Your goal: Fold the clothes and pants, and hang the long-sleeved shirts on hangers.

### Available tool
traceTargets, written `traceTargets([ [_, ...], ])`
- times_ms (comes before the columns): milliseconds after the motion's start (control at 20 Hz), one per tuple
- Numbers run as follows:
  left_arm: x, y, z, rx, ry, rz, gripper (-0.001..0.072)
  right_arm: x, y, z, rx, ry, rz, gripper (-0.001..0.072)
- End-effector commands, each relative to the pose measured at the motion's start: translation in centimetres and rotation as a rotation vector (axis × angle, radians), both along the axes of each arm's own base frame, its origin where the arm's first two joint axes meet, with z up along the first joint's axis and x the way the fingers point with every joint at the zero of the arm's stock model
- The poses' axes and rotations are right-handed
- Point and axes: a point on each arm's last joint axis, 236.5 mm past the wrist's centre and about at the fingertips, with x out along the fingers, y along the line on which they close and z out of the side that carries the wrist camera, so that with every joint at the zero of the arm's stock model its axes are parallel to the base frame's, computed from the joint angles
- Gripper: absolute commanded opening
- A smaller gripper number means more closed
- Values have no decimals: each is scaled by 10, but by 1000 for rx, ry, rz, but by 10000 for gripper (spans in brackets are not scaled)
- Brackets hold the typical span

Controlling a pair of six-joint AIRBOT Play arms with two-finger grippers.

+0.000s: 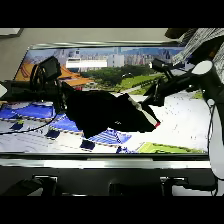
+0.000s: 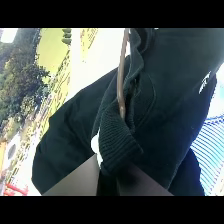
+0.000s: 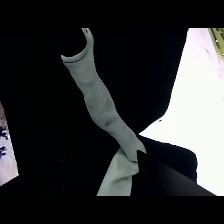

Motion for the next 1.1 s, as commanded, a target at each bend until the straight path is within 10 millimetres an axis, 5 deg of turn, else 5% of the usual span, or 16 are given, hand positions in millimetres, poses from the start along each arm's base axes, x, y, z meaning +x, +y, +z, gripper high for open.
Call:
traceTargets([
  [0,1,0,1,-2,-6,2,26,-1,23,-27,6,3,31,495],
  [250,1,0,1,-2,-6,2,26,27,51,-30,31,-95,-31,484],
  [350,1,0,1,-2,-5,2,26,20,56,-32,30,-78,-5,339],
  [450,1,0,1,-4,-2,5,26,4,56,-32,27,-36,43,92],
  [500,1,0,1,-11,9,16,26,-3,53,-31,7,-28,66,29],
  [650,1,0,-1,-33,51,49,41,-9,38,-15,-68,-79,60,27],
  [900,12,-2,-8,-111,172,176,546,-21,-7,36,-234,-167,-125,25],
  [1050,45,0,2,-290,249,396,619,-31,-35,76,-274,-206,-337,26],
])
